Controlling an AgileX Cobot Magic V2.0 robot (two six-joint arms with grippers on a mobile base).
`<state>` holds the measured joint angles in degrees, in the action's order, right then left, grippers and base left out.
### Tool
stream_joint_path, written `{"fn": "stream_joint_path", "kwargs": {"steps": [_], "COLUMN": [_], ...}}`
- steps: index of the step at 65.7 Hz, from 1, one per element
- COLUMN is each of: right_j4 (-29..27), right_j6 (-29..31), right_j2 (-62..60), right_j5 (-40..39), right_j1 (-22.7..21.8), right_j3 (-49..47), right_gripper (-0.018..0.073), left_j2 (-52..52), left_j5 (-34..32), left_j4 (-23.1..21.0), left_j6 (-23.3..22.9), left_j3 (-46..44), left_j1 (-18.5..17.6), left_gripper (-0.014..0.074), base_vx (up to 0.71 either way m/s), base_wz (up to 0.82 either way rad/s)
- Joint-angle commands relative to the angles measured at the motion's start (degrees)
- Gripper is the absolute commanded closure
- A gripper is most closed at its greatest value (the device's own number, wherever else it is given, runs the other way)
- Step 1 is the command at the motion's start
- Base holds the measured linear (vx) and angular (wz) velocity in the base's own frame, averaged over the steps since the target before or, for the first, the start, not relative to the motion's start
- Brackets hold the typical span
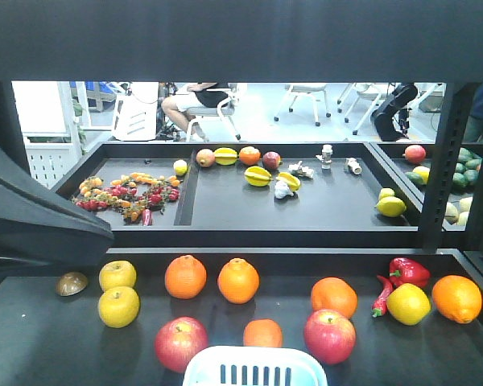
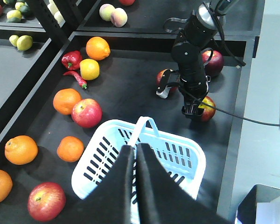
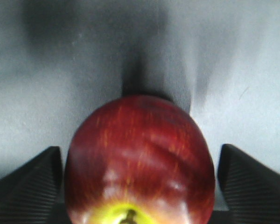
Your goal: Pick three apples into basket with both arms
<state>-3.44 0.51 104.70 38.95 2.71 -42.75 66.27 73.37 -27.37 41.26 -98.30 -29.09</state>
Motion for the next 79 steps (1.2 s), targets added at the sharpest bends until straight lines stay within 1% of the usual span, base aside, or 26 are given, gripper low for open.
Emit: {"fn": "stream_joint_path", "kwargs": {"steps": [1, 13, 20, 28, 34, 43, 51, 55, 58, 68, 71, 74, 79], "right_j4": [0.2, 0.2, 0.2, 0.2, 0.2, 0.2, -0.8, -3.3, -6.2, -20.6, -23.9, -26.0, -27.1], "right_j6": [0.4, 0.3, 0.4, 1.7, 3.5, 5.4, 7.6, 9.0, 10.2, 17.3, 19.0, 19.8, 19.8], "right_j2": [-1.9, -1.9, -1.9, -2.3, -4.9, -12.9, -21.5, -25.3, -28.3, -34.2, -35.3, -35.7, -35.8], "right_j5": [-0.2, -0.4, -0.4, -0.1, 0.9, 3.2, 9.2, 12.2, 14.8, 20.4, 21.4, 21.9, 21.8], "right_j1": [-0.1, -0.1, -0.1, -0.1, -0.1, -0.1, 0.0, 0.0, 0.0, 0.5, 2.1, 4.1, 8.9], "right_j3": [-1.1, -1.1, -1.1, -1.1, -1.2, -1.9, -4.9, -7.1, -8.6, -11.5, -11.6, -11.6, -11.6], "right_gripper": [0.0001, 0.0146, 0.0206, 0.0216, 0.0216, 0.0216, 0.0216, 0.0217, 0.0217, 0.0246, 0.0269, 0.0293, 0.0333], "left_j2": [-1.0, -1.0, -1.0, -1.0, -1.0, -1.0, -1.0, -1.0, -1.0, -1.0, -1.0, -1.0, -1.0], "left_j5": [-1.9, -1.9, -1.9, -1.9, -1.9, -1.9, -1.9, -1.9, -1.9, -1.9, -1.9, -1.9, -1.9], "left_j4": [-1.8, -1.8, -1.8, -1.8, -1.8, -1.8, -1.8, -1.8, -1.8, -1.8, -1.8, -1.8, -1.8], "left_j6": [-0.6, -0.6, -0.6, -0.6, -0.6, -0.6, -0.6, -0.6, -0.6, -0.6, -0.6, -0.6, -0.6], "left_j3": [-1.6, -1.6, -1.6, -1.6, -1.6, -1.6, -1.6, -1.6, -1.6, -1.6, -1.6, -1.6, -1.6], "left_j1": [-0.5, -0.5, -0.5, -0.5, -0.5, -0.5, -0.5, -0.5, -0.5, -0.5, -0.5, -0.5, -0.5], "left_gripper": [0.0604, 0.0604, 0.0604, 0.0604, 0.0604, 0.0604, 0.0604, 0.0604, 0.0604, 0.0604, 0.0604, 0.0604, 0.0604], "base_vx": [0.00, 0.00, 0.00, 0.00, 0.00, 0.00, 0.00, 0.00, 0.00, 0.00, 0.00, 0.00, 0.00], "base_wz": [0.00, 0.00, 0.00, 0.00, 0.00, 0.00, 0.00, 0.00, 0.00, 0.00, 0.00, 0.00, 0.00]}}
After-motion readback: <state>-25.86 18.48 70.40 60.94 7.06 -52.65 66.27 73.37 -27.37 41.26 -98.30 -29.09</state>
